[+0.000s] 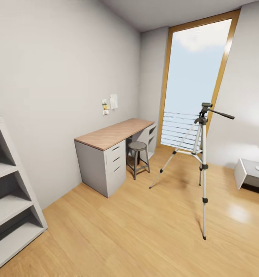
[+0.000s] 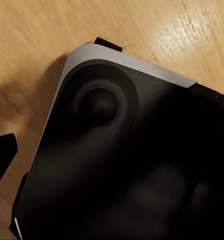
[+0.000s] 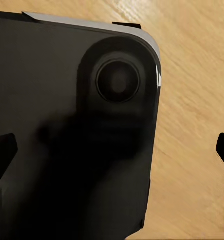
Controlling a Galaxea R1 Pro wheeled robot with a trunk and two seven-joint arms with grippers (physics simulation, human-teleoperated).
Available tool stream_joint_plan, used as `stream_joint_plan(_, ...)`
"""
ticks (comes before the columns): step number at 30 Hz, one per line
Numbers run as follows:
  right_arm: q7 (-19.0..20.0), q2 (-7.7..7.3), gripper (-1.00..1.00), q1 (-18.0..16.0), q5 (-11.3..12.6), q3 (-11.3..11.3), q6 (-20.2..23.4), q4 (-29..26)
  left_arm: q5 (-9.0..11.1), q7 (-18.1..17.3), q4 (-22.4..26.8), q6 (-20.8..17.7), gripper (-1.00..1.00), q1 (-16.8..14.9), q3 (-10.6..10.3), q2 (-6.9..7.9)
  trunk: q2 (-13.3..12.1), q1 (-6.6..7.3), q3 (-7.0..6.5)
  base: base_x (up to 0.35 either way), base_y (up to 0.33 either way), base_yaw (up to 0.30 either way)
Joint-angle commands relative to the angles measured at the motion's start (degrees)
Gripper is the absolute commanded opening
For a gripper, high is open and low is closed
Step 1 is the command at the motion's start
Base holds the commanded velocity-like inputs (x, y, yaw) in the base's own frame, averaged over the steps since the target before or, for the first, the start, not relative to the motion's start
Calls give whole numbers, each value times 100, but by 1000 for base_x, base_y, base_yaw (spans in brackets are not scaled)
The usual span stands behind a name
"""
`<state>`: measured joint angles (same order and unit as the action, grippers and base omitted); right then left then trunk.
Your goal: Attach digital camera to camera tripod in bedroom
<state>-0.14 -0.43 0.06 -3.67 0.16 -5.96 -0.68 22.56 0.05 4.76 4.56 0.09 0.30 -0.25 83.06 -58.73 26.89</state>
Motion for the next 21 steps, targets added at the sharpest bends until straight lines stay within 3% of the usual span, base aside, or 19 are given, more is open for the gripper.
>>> stream_joint_plan(1,-2,-1,100,-1,-38,-1,-13,-3,28,1,6,10,100,1,2,-1,2,0,4,0,0,275)
stream_joint_plan(9,3,-9,100,2,-38,2,-25,-3,5,-3,-2,6,100,0,-20,-7,2,0,4,31,0,240)
stream_joint_plan(21,4,-19,100,2,-37,10,-29,-3,-23,-13,-10,-16,100,0,-62,-8,2,0,4,293,0,20)
